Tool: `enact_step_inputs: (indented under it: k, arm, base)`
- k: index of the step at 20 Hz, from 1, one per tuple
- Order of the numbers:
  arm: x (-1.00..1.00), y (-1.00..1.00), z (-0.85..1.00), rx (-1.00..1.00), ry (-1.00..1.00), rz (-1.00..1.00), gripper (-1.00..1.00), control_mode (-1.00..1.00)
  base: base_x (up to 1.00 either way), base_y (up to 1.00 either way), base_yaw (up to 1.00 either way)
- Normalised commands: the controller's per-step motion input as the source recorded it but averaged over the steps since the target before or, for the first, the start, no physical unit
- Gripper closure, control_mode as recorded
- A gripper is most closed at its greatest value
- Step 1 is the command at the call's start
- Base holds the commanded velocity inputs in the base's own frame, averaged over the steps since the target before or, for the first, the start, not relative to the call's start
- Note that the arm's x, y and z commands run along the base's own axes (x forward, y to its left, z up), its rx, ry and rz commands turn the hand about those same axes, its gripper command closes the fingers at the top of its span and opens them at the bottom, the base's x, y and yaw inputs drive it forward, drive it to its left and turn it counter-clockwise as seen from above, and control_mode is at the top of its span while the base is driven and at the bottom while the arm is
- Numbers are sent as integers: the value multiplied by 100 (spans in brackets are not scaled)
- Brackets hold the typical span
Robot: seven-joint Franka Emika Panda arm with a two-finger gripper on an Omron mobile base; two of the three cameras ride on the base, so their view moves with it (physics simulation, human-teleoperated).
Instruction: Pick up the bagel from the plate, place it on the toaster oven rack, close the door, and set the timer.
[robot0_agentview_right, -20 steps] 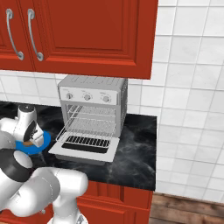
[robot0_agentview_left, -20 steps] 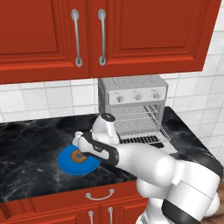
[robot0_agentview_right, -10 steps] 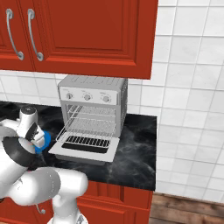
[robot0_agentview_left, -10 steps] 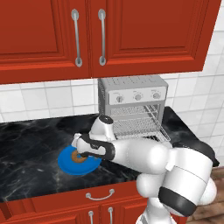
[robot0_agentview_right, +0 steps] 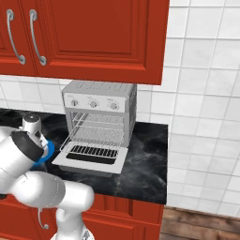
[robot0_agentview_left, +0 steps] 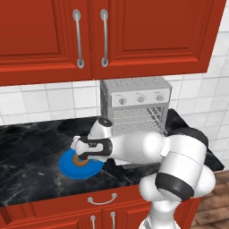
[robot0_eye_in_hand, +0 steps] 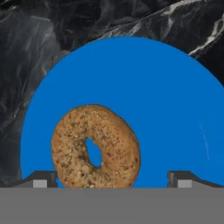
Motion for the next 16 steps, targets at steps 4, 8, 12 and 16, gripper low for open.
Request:
enact_step_inputs:
  k: [4, 8, 12, 16]
  arm:
    - [12, 11, -15, 0, -1, 0, -100, -100]
    - [12, 10, -18, 0, 0, 0, -100, -100]
    - [13, 4, -23, 0, 0, 0, -100, -100]
    - [10, 2, -21, 0, 0, 0, -100, -100]
  base:
    - [0, 0, 0]
    - [0, 0, 0]
    - [0, 0, 0]
    - [0, 0, 0]
